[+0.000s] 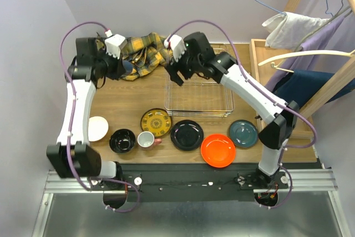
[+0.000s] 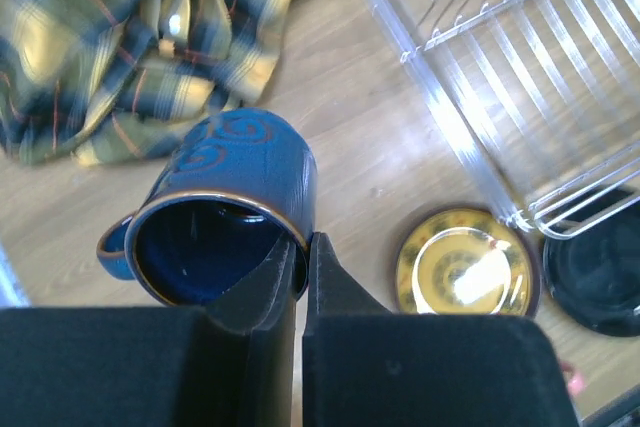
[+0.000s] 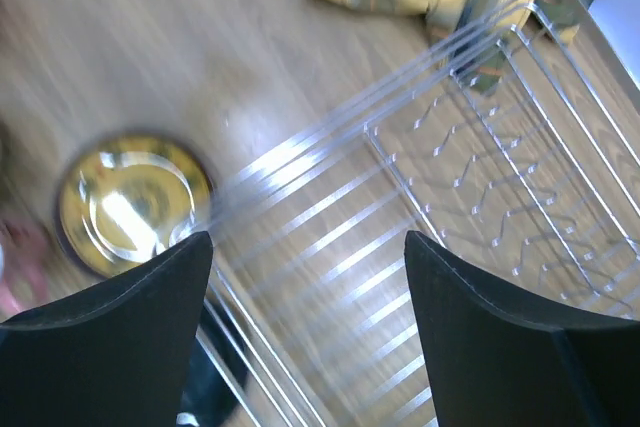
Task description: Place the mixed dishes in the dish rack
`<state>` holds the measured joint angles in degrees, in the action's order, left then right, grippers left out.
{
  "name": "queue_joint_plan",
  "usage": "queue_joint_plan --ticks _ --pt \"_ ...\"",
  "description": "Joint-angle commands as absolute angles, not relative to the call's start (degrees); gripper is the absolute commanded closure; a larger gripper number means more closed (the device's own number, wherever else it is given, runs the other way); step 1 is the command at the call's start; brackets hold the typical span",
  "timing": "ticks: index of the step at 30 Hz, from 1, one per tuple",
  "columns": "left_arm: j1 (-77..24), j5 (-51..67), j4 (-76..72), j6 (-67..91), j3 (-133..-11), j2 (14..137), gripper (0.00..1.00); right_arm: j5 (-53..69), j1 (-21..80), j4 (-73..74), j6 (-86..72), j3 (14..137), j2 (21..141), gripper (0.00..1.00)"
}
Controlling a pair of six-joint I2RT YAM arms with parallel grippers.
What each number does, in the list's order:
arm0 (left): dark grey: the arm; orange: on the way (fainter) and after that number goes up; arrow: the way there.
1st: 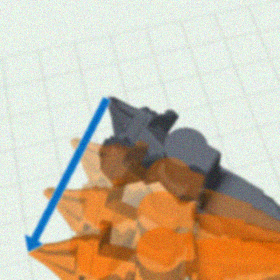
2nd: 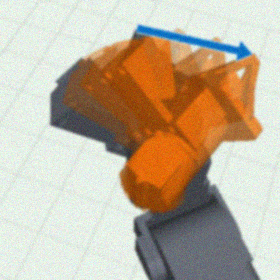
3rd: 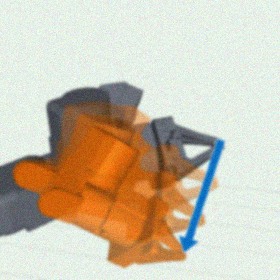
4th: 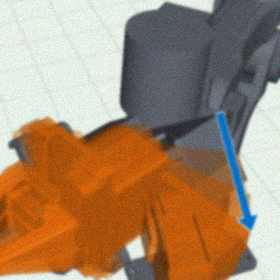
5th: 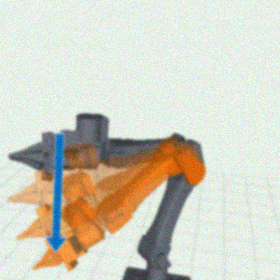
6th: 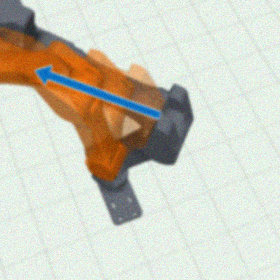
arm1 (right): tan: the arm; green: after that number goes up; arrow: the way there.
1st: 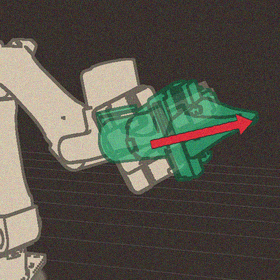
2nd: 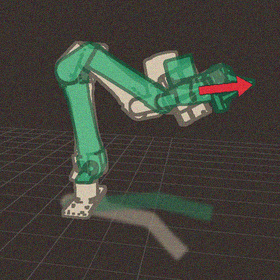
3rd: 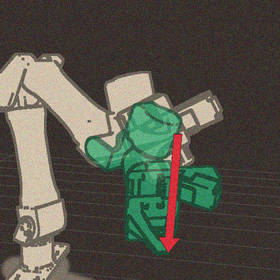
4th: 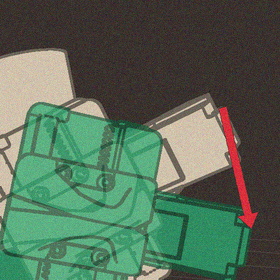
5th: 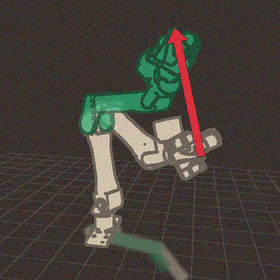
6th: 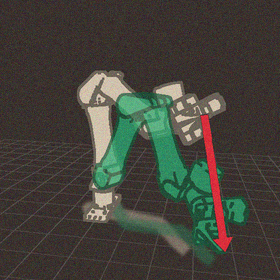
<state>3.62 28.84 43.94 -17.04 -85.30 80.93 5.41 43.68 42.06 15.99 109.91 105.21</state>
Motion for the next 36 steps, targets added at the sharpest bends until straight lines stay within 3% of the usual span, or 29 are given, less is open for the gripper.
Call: queue_joint_plan --ticks 1,6,7,9,13,20,24,29,36 --pt "3.3 34.3 19.7 -12.2 -70.6 67.2 1.0 13.2 40.0 41.7 -0.7 124.2 114.1 0.14" --pt "1.7 30.8 8.7 -15.6 -61.5 57.5 1.0 31.3 30.5 40.4 -21.5 136.0 124.8 0.11" --pt "1.6 29.6 7.1 -16.0 -58.7 56.3 1.0 40.4 29.2 37.2 -26.0 134.5 125.0 0.11" --pt "0.7 26.2 1.4 -17.1 -55.8 53.0 1.0 48.0 27.3 26.5 -35.2 126.5 123.7 0.11" --pt "-4.6 19.6 -4.7 -21.4 -48.9 49.9 1.0 63.2 27.1 14.1 -50.9 122.7 125.8 0.11" --pt "-19.2 2.3 -15.2 -36.2 -40.4 50.8 1.0 65.7 26.0 5.1 -68.9 123.8 129.9 0.01" --pt "-24.5 -8.4 -23.8 -39.0 -39.4 56.1 1.0 64.4 26.0 3.3 -72.6 122.6 130.4 0.0" --pt "-25.6 -16.5 -23.3 -31.7 -45.5 61.5 1.0 62.6 26.4 6.3 -72.1 120.2 130.2 0.01" --pt "-25.7 -11.1 -12.3 -12.2 -52.1 62.3 1.0 58.6 28.6 6.9 -72.9 124.0 131.7 0.01"
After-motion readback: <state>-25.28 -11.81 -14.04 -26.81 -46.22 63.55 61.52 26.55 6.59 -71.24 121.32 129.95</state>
